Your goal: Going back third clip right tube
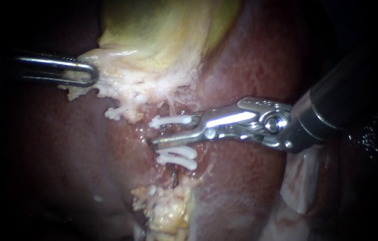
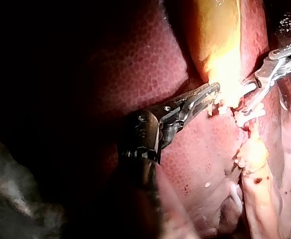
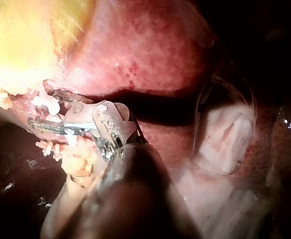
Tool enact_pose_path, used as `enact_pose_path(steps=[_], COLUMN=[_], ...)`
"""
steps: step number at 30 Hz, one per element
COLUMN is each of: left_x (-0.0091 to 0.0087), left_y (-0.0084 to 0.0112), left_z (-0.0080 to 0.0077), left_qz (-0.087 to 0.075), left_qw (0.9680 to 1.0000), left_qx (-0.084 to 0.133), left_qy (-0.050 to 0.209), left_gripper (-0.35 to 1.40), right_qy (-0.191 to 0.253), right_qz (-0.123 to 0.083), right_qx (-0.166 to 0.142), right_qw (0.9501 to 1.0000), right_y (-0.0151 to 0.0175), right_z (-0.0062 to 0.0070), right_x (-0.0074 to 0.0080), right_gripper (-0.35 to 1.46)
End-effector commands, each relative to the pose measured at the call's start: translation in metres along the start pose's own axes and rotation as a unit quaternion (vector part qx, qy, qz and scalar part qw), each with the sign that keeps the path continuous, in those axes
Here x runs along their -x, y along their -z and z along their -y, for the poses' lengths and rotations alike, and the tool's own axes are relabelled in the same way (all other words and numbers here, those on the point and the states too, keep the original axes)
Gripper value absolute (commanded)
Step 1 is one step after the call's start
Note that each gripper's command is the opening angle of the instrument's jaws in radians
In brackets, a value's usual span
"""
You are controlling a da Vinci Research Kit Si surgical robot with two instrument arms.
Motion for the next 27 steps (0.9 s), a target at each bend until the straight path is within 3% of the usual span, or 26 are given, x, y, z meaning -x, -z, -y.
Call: enact_pose_path(steps=[1, 6, 11, 14, 19, 25, 27], left_x=[0.0000, 0.0000, 0.0001, 0.0001, 0.0001, 0.0001, 0.0001], left_y=[0.0001, 0.0001, 0.0003, 0.0003, 0.0003, 0.0004, 0.0004], left_z=[0.0000, 0.0000, 0.0000, 0.0000, 0.0000, 0.0000, 0.0000], left_qz=[0.000, 0.000, 0.000, 0.000, 0.000, 0.000, 0.000], left_qw=[1.0000, 1.0000, 1.0000, 1.0000, 1.0000, 1.0000, 1.0000], left_qx=[0.000, 0.000, 0.000, 0.000, 0.000, 0.001, 0.001], left_qy=[0.000, 0.000, 0.000, 0.000, 0.000, 0.000, 0.000], left_gripper=[-0.35, -0.35, -0.35, -0.35, -0.35, -0.35, -0.35], right_qy=[0.000, 0.000, 0.079, 0.121, 0.207, 0.283, 0.293], right_qz=[0.000, 0.000, 0.001, -0.005, -0.007, 0.044, 0.054], right_qx=[0.000, -0.002, -0.006, 0.002, 0.033, 0.034, 0.034], right_qw=[1.0000, 1.0000, 0.9969, 0.9926, 0.9777, 0.9575, 0.9539], right_y=[0.0001, 0.0005, 0.0023, 0.0039, 0.0070, 0.0102, 0.0110], right_z=[0.0000, 0.0002, 0.0013, 0.0020, 0.0033, 0.0045, 0.0048], right_x=[0.0000, 0.0002, 0.0010, 0.0019, 0.0031, 0.0026, 0.0022], right_gripper=[0.46, 0.48, 0.48, 0.50, 0.50, 0.50, 0.50])
